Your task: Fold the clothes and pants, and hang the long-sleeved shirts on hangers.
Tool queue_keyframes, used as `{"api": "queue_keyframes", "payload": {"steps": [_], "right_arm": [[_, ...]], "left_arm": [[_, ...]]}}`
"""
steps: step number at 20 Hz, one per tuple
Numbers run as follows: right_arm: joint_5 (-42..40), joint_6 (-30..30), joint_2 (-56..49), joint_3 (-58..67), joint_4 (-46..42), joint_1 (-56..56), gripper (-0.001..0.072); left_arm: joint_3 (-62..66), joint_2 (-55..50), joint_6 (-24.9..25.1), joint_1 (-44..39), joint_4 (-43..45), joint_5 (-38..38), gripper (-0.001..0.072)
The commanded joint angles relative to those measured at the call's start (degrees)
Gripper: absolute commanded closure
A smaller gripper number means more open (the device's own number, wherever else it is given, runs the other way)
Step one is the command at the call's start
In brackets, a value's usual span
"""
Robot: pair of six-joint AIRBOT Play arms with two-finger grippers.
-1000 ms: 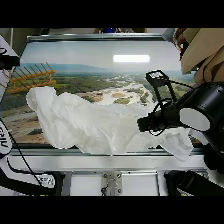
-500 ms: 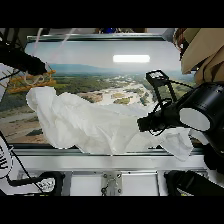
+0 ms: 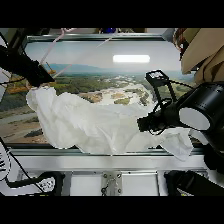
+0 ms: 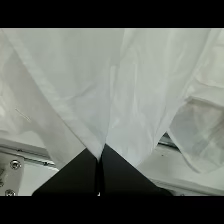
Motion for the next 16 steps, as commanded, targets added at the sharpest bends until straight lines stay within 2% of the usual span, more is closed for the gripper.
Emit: {"api": "queue_keyframes", "payload": {"steps": [1, 3, 8, 11, 14, 16], "right_arm": [[-0.6, 0.0, -0.4, 0.0, 0.0, 0.0, 0.0697], [-0.9, 0.0, -0.5, 0.0, -0.3, 0.0, 0.0697], [-1.2, 0.1, -0.4, 2.8, -0.5, -4.4, 0.0697], [-1.2, 1.3, -0.4, 4.3, -0.5, -6.6, 0.0697], [-1.2, 1.3, -0.3, 4.3, -0.4, -7.9, 0.0697], [-1.2, 1.3, -0.2, 4.3, -0.4, -8.2, 0.0697]], "left_arm": [[-7.8, 1.7, 12.8, 4.5, -9.8, -0.4, 0.0696], [-14.1, 3.7, 17.8, 6.5, -9.7, -0.4, 0.0696], [-31.4, 12.0, 34.1, 7.7, -8.3, 1.6, 0.0695], [-38.7, 16.9, 37.4, 7.7, -8.0, 2.6, 0.0696], [-45.9, 21.3, 37.7, 7.7, -8.0, 2.4, 0.0696], [-50.3, 23.5, 40.5, 7.5, -8.0, 2.4, 0.0695]]}}
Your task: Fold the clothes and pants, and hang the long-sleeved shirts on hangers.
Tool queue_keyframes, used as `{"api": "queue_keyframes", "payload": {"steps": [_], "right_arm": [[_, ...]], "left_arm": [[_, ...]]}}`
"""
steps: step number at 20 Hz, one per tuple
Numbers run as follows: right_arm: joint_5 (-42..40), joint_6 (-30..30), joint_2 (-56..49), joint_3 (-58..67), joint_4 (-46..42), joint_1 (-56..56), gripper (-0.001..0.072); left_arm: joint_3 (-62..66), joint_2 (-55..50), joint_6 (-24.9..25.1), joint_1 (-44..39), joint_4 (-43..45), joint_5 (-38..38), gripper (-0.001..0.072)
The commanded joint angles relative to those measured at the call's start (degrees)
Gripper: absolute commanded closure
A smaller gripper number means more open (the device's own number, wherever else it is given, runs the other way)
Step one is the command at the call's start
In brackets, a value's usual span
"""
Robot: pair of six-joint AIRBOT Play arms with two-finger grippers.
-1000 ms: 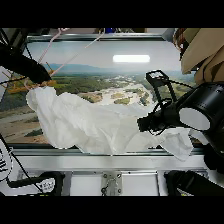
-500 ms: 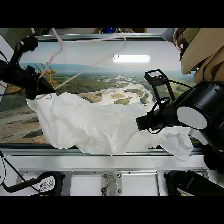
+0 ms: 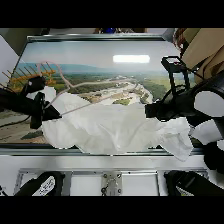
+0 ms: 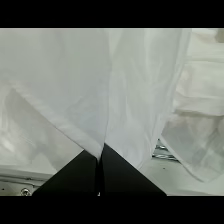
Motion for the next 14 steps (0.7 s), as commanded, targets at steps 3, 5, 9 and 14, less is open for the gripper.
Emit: {"api": "queue_keyframes", "payload": {"steps": [3, 5, 9, 14], "right_arm": [[0.0, 0.2, 0.2, 0.3, 0.1, -1.3, 0.0697], [0.0, 0.2, 0.2, 0.3, 0.5, -1.3, 0.0697], [0.2, 0.2, 0.3, 0.3, 0.5, -1.3, 0.0697], [1.7, -0.3, 0.7, 0.3, 0.5, -1.3, 0.0697]], "left_arm": [[-12.1, 5.7, 4.5, -3.7, 0.1, 1.2, 0.0695], [-14.3, 5.9, 4.5, -7.4, 0.1, 2.2, 0.0695], [-14.8, 3.5, 2.4, -11.5, 0.0, 7.1, 0.0694], [-14.2, 0.8, 1.9, -11.8, 0.0, 11.3, 0.0695]]}}
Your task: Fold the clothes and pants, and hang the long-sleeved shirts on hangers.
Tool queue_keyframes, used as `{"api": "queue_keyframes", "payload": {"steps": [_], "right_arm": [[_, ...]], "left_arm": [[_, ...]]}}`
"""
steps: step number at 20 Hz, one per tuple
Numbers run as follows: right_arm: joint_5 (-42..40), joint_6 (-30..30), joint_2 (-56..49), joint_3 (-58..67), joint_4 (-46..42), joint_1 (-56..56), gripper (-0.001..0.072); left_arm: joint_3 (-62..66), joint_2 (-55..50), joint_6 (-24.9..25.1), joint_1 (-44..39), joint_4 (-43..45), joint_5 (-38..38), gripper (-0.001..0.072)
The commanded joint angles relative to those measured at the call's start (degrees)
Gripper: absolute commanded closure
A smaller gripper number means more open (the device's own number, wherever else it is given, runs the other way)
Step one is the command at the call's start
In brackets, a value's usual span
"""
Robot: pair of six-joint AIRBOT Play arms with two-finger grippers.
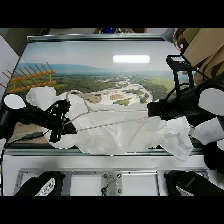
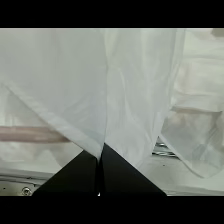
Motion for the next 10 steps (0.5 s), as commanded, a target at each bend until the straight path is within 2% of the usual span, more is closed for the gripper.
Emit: {"api": "queue_keyframes", "payload": {"steps": [1, 5, 10], "right_arm": [[0.7, -0.4, 0.4, 0.0, 0.0, 0.0, 0.0697], [0.5, -1.8, 1.0, 0.1, -0.3, 0.0, 0.0698], [-0.6, -3.1, 0.9, 2.8, -1.7, 0.0, 0.0698]], "left_arm": [[1.1, -1.8, -0.4, -0.5, 0.0, 1.9, 0.0695], [6.1, -5.1, 0.0, -1.9, 0.1, -0.4, 0.0694], [9.4, -10.4, 0.2, -9.2, 0.1, -1.0, 0.0695]]}}
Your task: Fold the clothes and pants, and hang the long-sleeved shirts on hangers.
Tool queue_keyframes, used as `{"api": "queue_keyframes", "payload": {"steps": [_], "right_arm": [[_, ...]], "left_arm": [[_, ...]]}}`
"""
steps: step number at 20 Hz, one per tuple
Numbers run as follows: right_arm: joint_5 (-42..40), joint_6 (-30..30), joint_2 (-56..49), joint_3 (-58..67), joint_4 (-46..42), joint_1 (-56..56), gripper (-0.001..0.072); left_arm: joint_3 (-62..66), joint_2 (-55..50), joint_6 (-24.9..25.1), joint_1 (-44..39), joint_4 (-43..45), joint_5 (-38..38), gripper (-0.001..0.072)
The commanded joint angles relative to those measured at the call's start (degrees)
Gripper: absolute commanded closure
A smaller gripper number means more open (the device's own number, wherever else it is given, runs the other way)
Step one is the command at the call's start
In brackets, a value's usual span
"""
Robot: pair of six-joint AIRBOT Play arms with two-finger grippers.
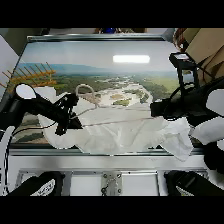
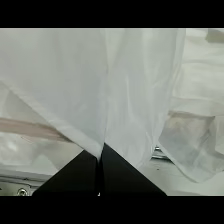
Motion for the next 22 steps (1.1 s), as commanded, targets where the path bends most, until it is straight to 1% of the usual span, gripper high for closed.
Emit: {"api": "queue_keyframes", "payload": {"steps": [1, 6, 9, 11, 13, 19, 22], "right_arm": [[-0.8, -0.9, 0.0, 2.0, -0.9, 0.0, 0.0698], [-0.8, -1.3, -0.3, 2.5, 1.4, 0.1, 0.0698], [-1.9, -1.3, -1.5, 2.5, 6.3, 0.1, 0.0698], [-4.7, -1.3, -2.4, 2.5, 10.2, 0.1, 0.0699], [-7.6, -1.2, -3.3, 2.5, 12.3, 1.1, 0.0699], [-12.2, -0.6, -8.8, 8.2, 12.4, 6.4, 0.0700], [-15.3, 0.8, -11.5, 10.8, 12.5, 8.7, 0.0699]], "left_arm": [[2.5, -3.8, 0.2, -4.8, -0.1, 0.0, 0.0695], [2.8, -6.6, 0.2, -8.8, -0.6, 3.7, 0.0695], [2.7, -8.2, 0.1, -9.2, -1.1, 4.3, 0.0695], [2.7, -9.3, 0.1, -8.8, -5.4, 4.2, 0.0695], [2.7, -10.0, 0.1, -8.2, -8.1, 4.9, 0.0695], [2.7, -9.9, 0.1, -8.6, -7.6, 5.5, 0.0694], [2.7, -9.9, -0.3, -8.6, -7.6, 5.4, 0.0694]]}}
